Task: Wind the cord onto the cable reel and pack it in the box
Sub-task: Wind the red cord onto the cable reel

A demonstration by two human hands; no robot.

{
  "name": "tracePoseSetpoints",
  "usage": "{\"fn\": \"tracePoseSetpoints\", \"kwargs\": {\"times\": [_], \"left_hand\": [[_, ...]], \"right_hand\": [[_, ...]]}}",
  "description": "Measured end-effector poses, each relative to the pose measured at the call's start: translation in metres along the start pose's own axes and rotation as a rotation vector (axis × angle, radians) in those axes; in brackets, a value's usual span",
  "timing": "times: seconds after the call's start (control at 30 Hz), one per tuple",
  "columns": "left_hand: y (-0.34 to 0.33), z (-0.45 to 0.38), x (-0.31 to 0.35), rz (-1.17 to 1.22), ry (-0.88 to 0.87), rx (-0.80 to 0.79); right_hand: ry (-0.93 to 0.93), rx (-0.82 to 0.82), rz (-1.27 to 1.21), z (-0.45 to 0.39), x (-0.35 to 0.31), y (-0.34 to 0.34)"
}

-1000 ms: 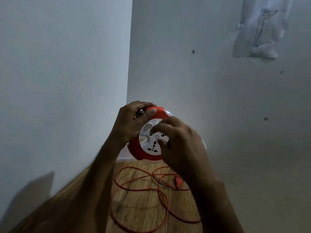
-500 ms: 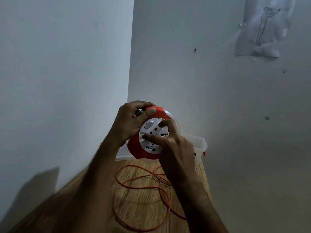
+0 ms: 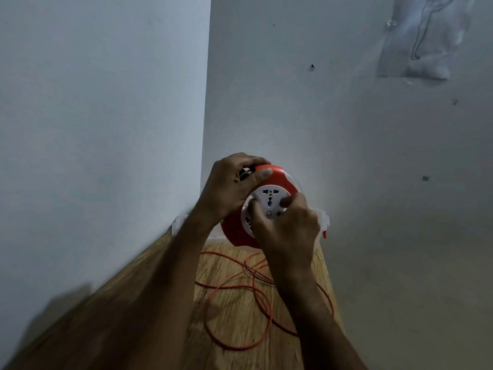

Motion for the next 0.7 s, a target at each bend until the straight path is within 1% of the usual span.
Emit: {"fn": "tracePoseSetpoints", "kwargs": {"times": [0.13, 0.3, 0.37, 0.43, 0.47, 0.5, 0.57, 0.63, 0.7], "left_hand": [[-0.001, 0.000, -0.003, -0.008, 0.014, 0.010], [0.003, 0.001, -0.008, -0.009, 0.022, 0.011], [0.006, 0.002, -0.012, 0.024, 0.051, 0.018], [0.011, 0.004, -0.015, 0.079, 0.074, 0.032], [0.014, 0.004, -0.015, 0.101, 0.076, 0.038], [0.016, 0.005, -0.015, 0.116, 0.073, 0.043], [0.020, 0.005, -0.014, 0.121, 0.066, 0.052], [0.023, 0.006, -0.015, 0.100, 0.074, 0.061], [0.025, 0.007, -0.019, 0.084, 0.091, 0.070]], "right_hand": [[-0.076, -0.004, -0.026, -0.007, 0.010, 0.002], [-0.090, -0.105, 0.134, -0.008, 0.011, 0.000], [-0.017, -0.112, 0.221, -0.010, 0.005, 0.005], [0.144, -0.075, 0.257, -0.014, -0.007, 0.016], [0.235, -0.084, 0.240, -0.016, -0.013, 0.022], [0.314, -0.140, 0.225, -0.018, -0.019, 0.025], [0.417, -0.349, 0.298, -0.017, -0.028, 0.025], [0.438, -0.532, 0.444, -0.013, -0.030, 0.019], [0.396, -0.580, 0.517, -0.010, -0.029, 0.016]]}}
Point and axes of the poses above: each hand's wrist, its own z-axis away from the middle knuckle, its own y-axis out of the back of the hand, x = y × z, the point moved 4 cm from there along -z, towards the middle knuckle, and after that the axes turned 8 degrees about -x, right-handed, at the moved point
